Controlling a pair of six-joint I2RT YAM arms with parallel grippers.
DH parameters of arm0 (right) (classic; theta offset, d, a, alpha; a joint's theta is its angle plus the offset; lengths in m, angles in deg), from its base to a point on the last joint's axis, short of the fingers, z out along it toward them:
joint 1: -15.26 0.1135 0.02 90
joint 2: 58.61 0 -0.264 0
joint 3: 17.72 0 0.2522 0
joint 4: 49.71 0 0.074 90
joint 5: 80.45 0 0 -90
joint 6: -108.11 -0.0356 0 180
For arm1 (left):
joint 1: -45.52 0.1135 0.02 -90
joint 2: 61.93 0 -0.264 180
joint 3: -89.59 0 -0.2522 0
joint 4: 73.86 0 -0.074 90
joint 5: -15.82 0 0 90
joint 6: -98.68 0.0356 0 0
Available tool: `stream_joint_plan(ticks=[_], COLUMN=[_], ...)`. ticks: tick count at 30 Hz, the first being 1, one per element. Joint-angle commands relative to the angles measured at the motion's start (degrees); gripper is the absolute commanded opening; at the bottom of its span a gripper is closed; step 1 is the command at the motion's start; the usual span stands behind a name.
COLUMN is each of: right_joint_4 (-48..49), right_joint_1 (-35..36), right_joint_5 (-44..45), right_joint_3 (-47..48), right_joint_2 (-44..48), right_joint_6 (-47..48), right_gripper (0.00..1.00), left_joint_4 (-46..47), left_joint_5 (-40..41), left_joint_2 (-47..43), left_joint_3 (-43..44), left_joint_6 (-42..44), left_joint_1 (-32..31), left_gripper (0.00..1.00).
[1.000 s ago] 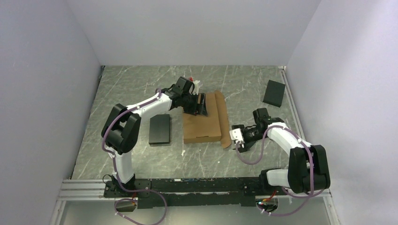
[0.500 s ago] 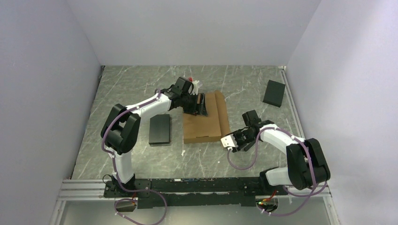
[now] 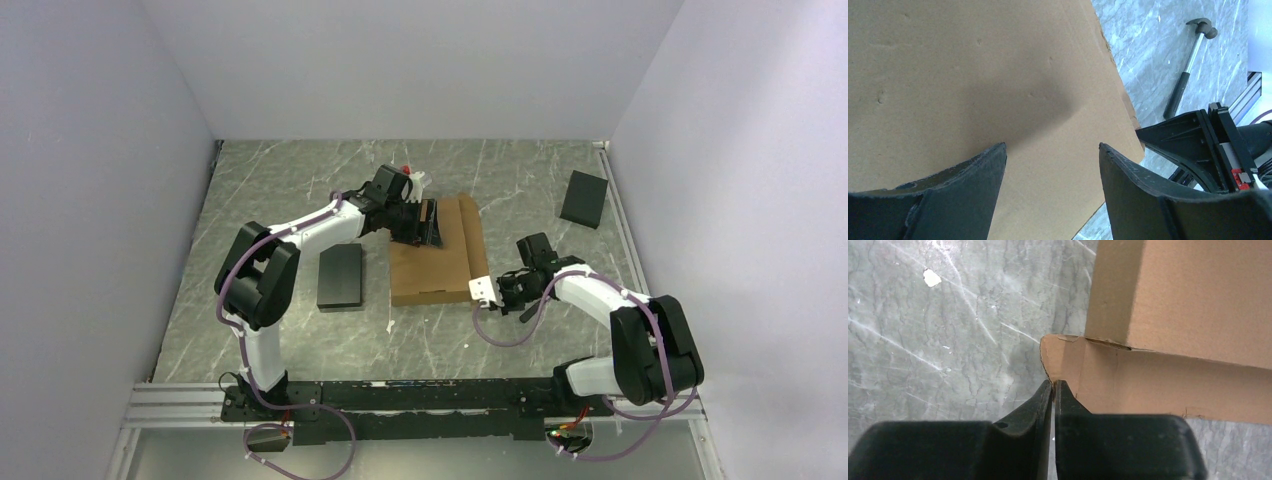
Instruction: Fold the paper box
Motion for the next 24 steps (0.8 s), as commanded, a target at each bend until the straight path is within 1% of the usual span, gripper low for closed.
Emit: stream_joint_plan(ticks=[1, 2, 6, 9, 15, 24], right_joint_4=[3.5, 3.4, 3.8, 3.6, 0.8, -3.8], right_joint_1=[0.2, 0.3, 0.0, -0.3, -0.5, -1.1], right_joint_5=[-3.1, -3.1, -3.0, -3.6, -3.0, -2.4], right_joint_3=[2.7, 3.1, 3.8, 5.0, 8.6, 11.0], right_joint_2=[0.0, -0.1, -0.1, -0.4, -4.0, -7.0], right_joint_6=[-4.1, -4.7, -7.4, -11.3, -16.0, -15.5], right_gripper=[0.02, 0.0, 0.0, 0.0, 0.0, 0.0], left_joint_4=[-2.3, -2.4, -2.5, -2.8, -3.2, -3.0], left_joint_5=[0.1, 0.2, 0.5, 0.8, 1.0, 1.0], left_joint_2=[2.0, 2.1, 1.9, 2.0, 2.0, 1.8], left_joint_3=[-2.7, -2.7, -3.0, -3.0, -3.0, -3.6], left_joint_6=[1.2, 1.2, 1.2, 1.4, 1.8, 1.8], left_joint_1=[-0.6, -0.6, -0.6, -0.6, -0.5, 0.1], left_gripper=[0.74, 0.74, 0.74, 0.74, 0.74, 0.74])
